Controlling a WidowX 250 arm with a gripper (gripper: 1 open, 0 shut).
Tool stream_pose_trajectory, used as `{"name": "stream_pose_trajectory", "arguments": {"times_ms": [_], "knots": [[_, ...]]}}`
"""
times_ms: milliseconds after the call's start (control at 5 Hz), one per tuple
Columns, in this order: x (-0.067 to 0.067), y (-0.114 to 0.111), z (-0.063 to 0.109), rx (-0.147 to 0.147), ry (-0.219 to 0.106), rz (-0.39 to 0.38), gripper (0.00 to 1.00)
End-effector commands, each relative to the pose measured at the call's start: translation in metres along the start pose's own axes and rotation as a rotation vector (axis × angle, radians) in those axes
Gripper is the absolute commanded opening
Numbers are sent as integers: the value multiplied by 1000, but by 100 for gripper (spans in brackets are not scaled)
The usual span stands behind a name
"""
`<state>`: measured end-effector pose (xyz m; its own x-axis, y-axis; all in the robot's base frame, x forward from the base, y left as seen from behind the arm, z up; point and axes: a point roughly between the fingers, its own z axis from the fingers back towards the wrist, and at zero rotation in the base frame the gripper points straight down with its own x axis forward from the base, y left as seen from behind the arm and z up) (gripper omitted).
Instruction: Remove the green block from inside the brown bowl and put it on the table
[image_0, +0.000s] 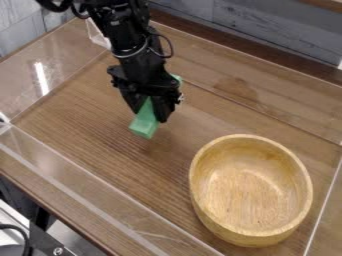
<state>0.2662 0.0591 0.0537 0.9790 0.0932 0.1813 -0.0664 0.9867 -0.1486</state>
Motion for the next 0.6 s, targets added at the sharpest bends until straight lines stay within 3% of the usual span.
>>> {"name": "stream_pose_trajectory", "arguments": {"times_ms": [0,400], "knots": [[13,7,10,23,-48,7,0],[14,11,8,25,-31,24,0]]}}
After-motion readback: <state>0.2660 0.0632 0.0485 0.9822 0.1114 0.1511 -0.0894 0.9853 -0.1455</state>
